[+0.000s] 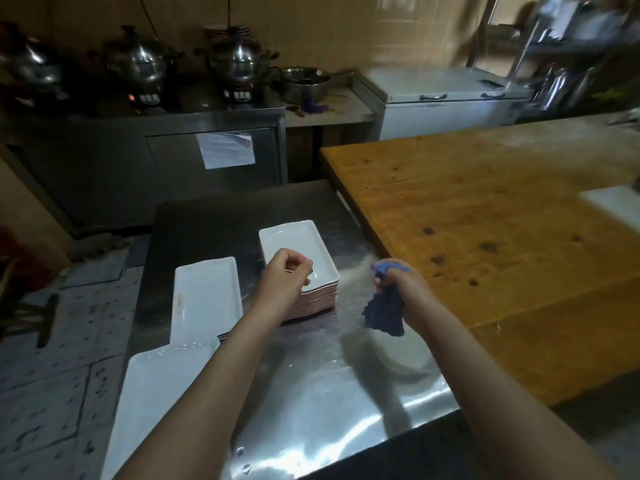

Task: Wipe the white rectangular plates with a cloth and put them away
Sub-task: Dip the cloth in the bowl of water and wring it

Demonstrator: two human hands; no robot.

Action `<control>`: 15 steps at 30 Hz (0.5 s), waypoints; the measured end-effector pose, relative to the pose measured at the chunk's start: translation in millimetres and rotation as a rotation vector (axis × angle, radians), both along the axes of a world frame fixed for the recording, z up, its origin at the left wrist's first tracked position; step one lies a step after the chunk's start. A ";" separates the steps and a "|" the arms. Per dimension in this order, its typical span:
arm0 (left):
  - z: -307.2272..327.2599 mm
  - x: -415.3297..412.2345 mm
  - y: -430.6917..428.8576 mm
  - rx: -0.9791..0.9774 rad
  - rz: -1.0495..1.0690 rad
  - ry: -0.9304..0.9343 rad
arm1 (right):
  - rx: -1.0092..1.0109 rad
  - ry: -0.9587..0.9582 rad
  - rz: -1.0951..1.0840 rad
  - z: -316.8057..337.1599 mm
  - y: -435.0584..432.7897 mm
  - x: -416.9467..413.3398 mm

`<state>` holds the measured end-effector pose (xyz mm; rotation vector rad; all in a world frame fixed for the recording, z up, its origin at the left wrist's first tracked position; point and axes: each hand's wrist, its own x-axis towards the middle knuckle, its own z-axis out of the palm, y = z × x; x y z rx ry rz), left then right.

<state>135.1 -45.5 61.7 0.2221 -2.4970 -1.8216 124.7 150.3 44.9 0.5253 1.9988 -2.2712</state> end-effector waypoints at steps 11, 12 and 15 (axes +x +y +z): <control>-14.4 -17.1 80.0 0.011 0.030 -0.004 | 0.088 -0.121 -0.031 -45.1 46.5 -25.9; -16.5 -16.7 83.5 0.008 0.029 -0.007 | 0.075 -0.122 -0.041 -48.6 48.1 -25.7; -21.5 -14.7 90.8 0.002 0.028 -0.013 | 0.085 -0.131 -0.055 -54.9 53.9 -27.9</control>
